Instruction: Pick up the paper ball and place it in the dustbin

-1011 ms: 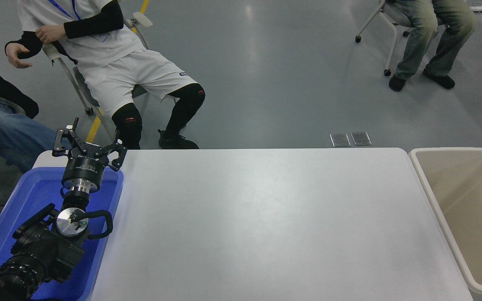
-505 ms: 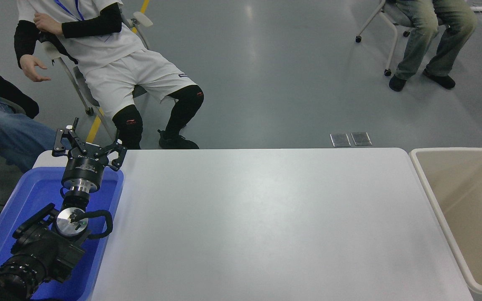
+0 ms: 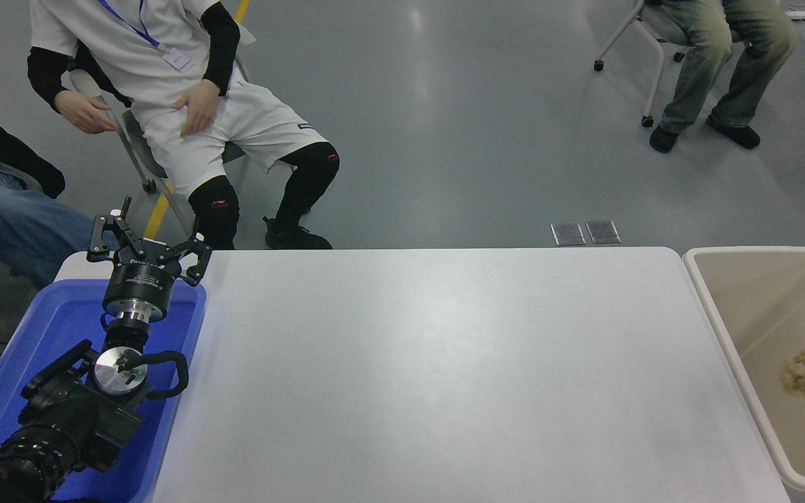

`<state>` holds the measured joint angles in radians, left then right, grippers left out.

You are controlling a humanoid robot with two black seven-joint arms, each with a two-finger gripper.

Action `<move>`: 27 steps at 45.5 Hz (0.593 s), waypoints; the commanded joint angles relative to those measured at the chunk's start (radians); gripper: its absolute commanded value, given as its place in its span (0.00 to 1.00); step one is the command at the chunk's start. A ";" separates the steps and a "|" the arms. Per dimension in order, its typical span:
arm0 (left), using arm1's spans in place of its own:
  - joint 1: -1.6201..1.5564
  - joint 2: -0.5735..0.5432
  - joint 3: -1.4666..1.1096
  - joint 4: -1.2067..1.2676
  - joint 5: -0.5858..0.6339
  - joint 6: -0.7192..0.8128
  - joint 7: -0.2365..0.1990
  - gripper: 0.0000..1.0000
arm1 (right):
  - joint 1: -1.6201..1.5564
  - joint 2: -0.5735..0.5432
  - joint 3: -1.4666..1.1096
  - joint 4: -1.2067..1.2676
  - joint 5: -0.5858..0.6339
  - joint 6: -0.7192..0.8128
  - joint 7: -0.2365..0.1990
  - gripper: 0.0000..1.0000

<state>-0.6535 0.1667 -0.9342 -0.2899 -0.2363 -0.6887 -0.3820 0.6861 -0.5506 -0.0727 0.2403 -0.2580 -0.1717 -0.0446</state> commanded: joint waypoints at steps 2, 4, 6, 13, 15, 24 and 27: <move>0.000 0.001 0.000 0.000 0.000 0.001 0.000 0.99 | 0.009 -0.112 0.186 0.221 -0.003 0.009 0.000 1.00; 0.000 0.001 0.000 0.000 0.000 0.000 0.000 0.99 | 0.009 -0.126 0.202 0.252 -0.003 0.009 0.000 1.00; 0.000 0.001 0.000 0.000 0.000 0.000 0.000 0.99 | 0.010 -0.138 0.214 0.278 -0.003 0.009 0.000 1.00; 0.000 -0.001 0.000 0.000 0.000 0.000 0.000 0.99 | 0.038 -0.192 0.289 0.352 0.002 0.009 0.000 1.00; 0.000 0.001 0.000 0.000 0.000 0.000 0.000 0.99 | 0.038 -0.196 0.335 0.367 0.002 0.011 0.000 1.00; 0.000 -0.001 0.000 0.002 0.000 0.000 0.000 0.99 | 0.035 -0.167 0.507 0.416 0.002 0.014 0.000 1.00; 0.000 0.001 0.000 0.000 0.000 0.000 0.000 0.99 | 0.027 -0.137 0.577 0.416 0.002 0.003 0.009 1.00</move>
<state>-0.6535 0.1666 -0.9342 -0.2899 -0.2362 -0.6888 -0.3820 0.7169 -0.7156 0.2975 0.5934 -0.2568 -0.1596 -0.0445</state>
